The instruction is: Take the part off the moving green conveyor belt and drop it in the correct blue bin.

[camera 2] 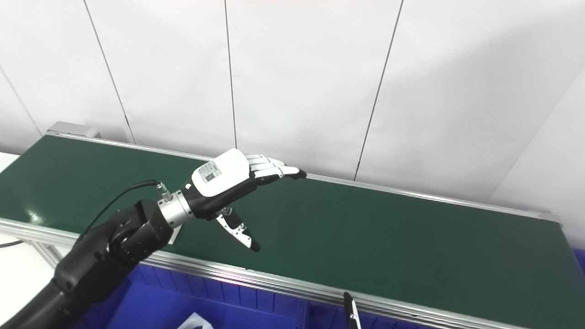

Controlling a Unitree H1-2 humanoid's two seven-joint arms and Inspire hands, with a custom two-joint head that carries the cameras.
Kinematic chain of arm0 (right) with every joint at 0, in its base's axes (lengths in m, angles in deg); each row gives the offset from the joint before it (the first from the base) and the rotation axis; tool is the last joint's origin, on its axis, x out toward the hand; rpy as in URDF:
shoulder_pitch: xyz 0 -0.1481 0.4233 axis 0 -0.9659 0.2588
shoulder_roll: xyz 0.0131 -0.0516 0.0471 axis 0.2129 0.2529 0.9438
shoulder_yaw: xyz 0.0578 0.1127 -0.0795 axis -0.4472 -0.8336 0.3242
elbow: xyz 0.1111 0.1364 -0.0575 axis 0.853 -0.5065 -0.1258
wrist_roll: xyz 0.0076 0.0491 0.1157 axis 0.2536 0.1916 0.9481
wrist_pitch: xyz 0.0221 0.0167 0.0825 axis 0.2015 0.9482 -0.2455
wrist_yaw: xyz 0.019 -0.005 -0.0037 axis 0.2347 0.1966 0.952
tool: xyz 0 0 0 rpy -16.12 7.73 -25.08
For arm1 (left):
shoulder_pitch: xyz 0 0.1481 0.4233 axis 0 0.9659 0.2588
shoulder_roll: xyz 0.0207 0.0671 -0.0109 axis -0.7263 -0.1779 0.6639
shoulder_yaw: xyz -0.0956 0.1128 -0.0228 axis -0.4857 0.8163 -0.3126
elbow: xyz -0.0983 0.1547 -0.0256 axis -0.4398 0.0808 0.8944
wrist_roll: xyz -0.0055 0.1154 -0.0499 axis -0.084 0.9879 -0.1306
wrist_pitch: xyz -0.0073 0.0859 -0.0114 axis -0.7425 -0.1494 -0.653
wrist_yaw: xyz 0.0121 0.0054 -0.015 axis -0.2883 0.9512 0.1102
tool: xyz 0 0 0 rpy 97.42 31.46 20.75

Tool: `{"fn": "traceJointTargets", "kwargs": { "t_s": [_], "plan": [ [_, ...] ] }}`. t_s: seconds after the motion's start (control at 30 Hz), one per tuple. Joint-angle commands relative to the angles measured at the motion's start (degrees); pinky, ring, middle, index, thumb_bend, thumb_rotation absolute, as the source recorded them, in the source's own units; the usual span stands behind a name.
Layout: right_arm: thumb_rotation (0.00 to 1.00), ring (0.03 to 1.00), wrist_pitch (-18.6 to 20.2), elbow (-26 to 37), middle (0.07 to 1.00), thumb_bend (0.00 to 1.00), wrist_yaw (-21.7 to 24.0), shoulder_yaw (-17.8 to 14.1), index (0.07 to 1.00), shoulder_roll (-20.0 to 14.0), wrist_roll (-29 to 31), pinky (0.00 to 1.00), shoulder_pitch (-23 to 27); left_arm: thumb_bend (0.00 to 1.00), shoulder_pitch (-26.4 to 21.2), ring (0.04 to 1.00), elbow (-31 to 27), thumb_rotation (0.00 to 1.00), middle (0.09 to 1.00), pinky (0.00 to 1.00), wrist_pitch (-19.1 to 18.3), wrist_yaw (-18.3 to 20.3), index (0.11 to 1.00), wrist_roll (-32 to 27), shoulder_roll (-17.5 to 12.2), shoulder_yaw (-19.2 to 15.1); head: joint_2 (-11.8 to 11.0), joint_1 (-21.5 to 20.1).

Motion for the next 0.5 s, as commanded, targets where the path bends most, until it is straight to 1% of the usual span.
{"fn": "traceJointTargets", "kwargs": {
  "t_s": [0.0, 0.13, 0.27, 0.37, 0.47],
  "plan": [
    [1.0, 1.0, -2.68, 1.41, 1.0, 0.94, -0.24, -0.16, 1.0, 0.6, -0.13, 1.0, 0.55, 1.0, -3.18, 0.789, 1.32, 0.16, 0.815, 0.73, 0.48, -0.17, 0.863, 1.8, -1.81, 0.08, 0.09, 0.02],
    [1.0, 1.0, -2.68, 1.46, 1.0, 0.93, -0.1, -0.11, 1.0, 0.56, -0.11, 1.0, 0.54, 1.0, -4.66, 0.79, 5.82, 0.13, 0.81, 0.75, 0.59, 0.38, 0.856, 3.73, -2.76, 1.02, 0.09, 0.02],
    [1.0, 1.0, -2.68, 1.49, 1.0, 0.93, 0.01, -0.18, 1.0, 0.65, -0.07, 1.0, 0.51, 1.0, -5.98, 0.799, 10.35, 0.12, 0.816, 0.76, -0.26, 2.1, 0.854, 4.44, -3.3, 1.77, 0.12, 0.09],
    [1.0, 1.0, -2.68, 1.52, 1.0, 0.94, -0.09, -0.11, 1.0, 0.6, -0.25, 1.0, 0.51, 1.0, -5.94, 0.805, 11.65, 0.12, 0.822, 0.77, -2.33, 3.61, 0.852, 4.92, -3.34, 1.7, 0.12, 0.09],
    [1.0, 1.0, -2.68, 1.49, 1.0, 0.94, -0.26, -0.09, 1.0, 0.7, -0.26, 1.0, 0.52, 1.0, -5.34, 0.819, 11.54, 0.14, 0.842, 0.76, -8.13, 7.18, 0.863, 4.26, -2.84, 0.66, 0.12, 0.09]
  ]
}}
